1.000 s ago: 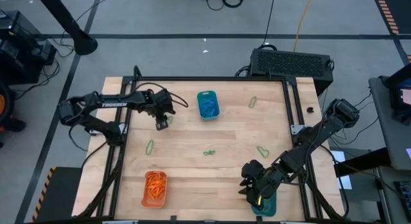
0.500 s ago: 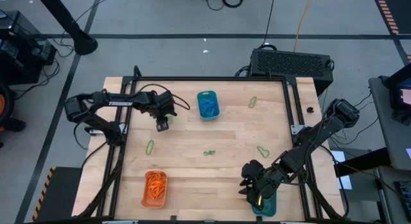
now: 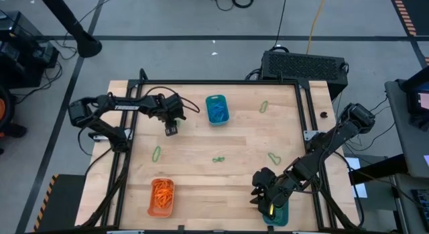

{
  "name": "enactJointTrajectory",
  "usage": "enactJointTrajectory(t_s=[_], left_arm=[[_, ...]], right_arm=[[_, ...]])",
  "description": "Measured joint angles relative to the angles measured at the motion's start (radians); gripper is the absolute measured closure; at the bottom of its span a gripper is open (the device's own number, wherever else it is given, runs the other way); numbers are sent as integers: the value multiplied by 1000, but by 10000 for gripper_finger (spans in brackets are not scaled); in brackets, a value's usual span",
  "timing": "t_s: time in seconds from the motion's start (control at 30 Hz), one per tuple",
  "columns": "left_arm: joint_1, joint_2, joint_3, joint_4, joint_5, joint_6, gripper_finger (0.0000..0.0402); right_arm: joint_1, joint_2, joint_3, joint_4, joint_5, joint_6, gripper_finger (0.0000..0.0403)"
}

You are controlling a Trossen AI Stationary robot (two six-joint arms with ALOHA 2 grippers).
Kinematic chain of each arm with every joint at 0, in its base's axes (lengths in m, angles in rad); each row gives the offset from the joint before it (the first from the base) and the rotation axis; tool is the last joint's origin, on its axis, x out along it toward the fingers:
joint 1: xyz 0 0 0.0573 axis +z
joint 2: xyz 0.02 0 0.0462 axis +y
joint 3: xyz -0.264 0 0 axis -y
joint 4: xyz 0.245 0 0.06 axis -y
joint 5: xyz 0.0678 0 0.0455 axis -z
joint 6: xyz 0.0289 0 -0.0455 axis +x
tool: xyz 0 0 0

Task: Sort rubber bands into baskets
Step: Put the green rubber band into the bottom bin

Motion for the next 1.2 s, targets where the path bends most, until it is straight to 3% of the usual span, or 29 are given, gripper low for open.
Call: enactJointTrajectory(t_s=[0.33, 0.53, 0.73, 0.97, 1.2], left_arm=[[2, -2, 0, -18, -1, 8, 391], [-8, -21, 0, -39, -2, 7, 398], [-35, -123, 0, -33, 7, -12, 399], [-139, -233, 0, 118, 263, -75, 400], [-304, -269, 0, 333, 403, -129, 400]], right_arm=[[-2, 0, 0, 2, 0, 23, 243], [-2, 0, 0, 5, 0, 48, 243], [-3, 0, 0, 5, 5, 38, 243], [-56, 0, 0, 73, 115, -113, 243], [-163, 0, 0, 233, 196, -457, 243]])
